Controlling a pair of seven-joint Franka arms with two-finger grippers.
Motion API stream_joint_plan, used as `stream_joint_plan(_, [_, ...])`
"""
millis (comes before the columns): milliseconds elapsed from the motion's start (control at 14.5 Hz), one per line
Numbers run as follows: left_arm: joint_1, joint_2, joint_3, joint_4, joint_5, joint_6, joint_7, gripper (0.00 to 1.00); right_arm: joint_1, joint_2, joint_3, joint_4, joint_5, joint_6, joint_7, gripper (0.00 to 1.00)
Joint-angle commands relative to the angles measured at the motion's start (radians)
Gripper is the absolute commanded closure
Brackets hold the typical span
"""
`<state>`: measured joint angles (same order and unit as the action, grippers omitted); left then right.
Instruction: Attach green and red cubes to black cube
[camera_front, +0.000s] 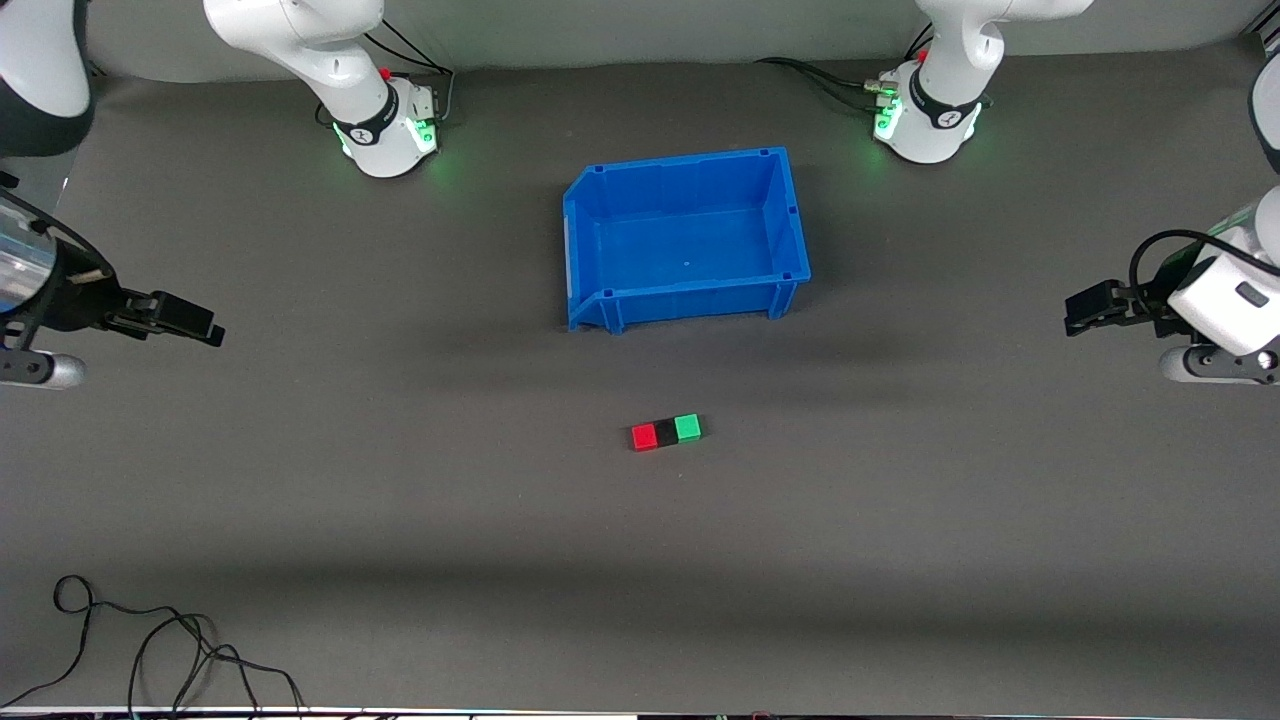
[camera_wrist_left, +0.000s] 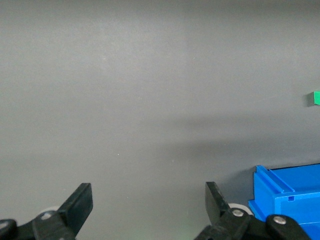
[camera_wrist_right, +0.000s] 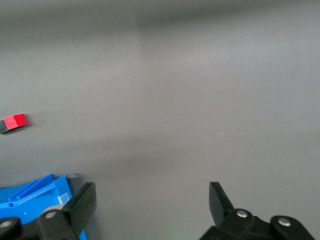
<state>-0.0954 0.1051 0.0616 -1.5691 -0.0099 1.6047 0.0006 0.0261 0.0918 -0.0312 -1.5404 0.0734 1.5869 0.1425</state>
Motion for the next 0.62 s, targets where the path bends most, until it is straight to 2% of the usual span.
stream_joint_plan(0, [-0.003, -0.030, 0.000, -0.012, -0.001, 0.007, 0.013, 0.00, -0.052, -0.029, 0.063, -0.015, -0.037, -0.008, -0.018, 0.00])
stream_joint_plan(138, [0.000, -0.031, 0.000, -0.012, -0.010, 0.009, 0.015, 0.00, -0.051, -0.029, 0.063, -0.015, -0.052, -0.008, -0.020, 0.00])
stream_joint_plan(275, [0.041, -0.031, -0.029, -0.014, -0.010, 0.009, 0.015, 0.00, -0.055, -0.027, 0.080, -0.012, -0.110, -0.011, -0.021, 0.00])
stream_joint_plan(344, [0.080, -0.031, -0.079, -0.014, -0.009, 0.011, 0.015, 0.00, -0.057, -0.024, 0.086, -0.015, -0.112, -0.011, -0.020, 0.00])
stream_joint_plan(550, [0.092, -0.031, -0.089, -0.014, -0.009, 0.009, 0.015, 0.00, -0.052, -0.023, 0.086, -0.017, -0.110, -0.013, -0.017, 0.00])
